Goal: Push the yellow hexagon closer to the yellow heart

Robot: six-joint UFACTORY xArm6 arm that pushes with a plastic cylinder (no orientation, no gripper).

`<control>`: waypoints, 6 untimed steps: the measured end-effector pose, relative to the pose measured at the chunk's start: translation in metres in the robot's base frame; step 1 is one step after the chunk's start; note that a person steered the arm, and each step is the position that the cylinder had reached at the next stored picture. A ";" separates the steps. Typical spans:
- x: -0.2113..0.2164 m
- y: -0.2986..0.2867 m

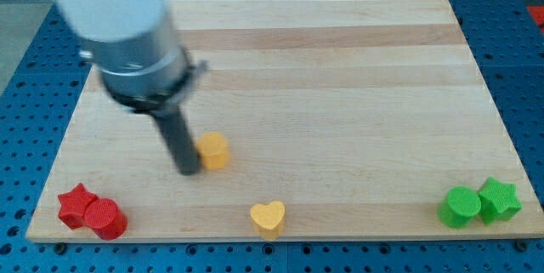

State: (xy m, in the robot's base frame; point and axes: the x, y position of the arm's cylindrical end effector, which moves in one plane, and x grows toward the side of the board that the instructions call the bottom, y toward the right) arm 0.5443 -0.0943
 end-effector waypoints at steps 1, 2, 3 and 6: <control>0.004 0.010; 0.002 0.005; -0.029 -0.039; -0.078 -0.006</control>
State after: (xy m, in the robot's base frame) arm 0.4659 -0.1006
